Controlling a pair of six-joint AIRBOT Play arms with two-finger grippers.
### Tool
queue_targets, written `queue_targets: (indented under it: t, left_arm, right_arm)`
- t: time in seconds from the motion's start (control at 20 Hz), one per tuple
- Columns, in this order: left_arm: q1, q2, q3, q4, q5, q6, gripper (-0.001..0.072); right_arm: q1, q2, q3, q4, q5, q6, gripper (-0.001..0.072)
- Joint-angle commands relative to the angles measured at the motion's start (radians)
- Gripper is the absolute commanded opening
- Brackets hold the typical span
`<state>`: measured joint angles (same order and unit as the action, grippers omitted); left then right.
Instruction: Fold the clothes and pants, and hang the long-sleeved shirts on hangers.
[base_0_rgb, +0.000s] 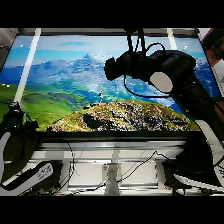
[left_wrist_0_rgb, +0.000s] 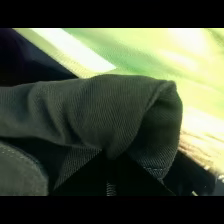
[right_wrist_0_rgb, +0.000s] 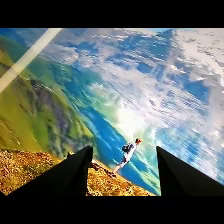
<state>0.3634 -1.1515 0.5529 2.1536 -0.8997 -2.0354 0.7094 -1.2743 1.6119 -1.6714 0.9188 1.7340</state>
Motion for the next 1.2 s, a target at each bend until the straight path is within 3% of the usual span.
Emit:
queue_targets:
  t: [0.0,0.35,0.55,0.75,0.9,1.15]
  left_arm:
    - [0.000,0.060,0.004,0.046,-0.001,-0.019,0.0036]
    - [0.000,0.453,0.035,0.069,-0.072,0.197,0.0035]
    - [0.000,0.762,0.087,0.071,-0.135,0.406,0.0034]
    - [0.000,1.010,0.158,0.071,-0.138,0.405,0.0034]
    - [-0.001,1.125,0.219,0.030,0.035,0.405,0.0032]
    - [0.000,1.136,0.285,-0.276,0.489,0.401,0.0030]
  right_arm:
    - [0.001,0.000,0.000,0.000,0.000,0.000,0.0453]
    - [0.001,0.000,0.000,0.000,0.000,0.000,0.0453]
    - [0.001,0.000,0.000,0.000,0.000,0.000,0.0453]
    - [0.001,0.000,0.000,0.000,0.000,0.000,0.0452]
    - [0.001,0.000,0.000,-0.003,-0.020,0.000,0.0452]
    - [0.001,0.000,0.000,-0.002,-0.141,0.000,0.0452]
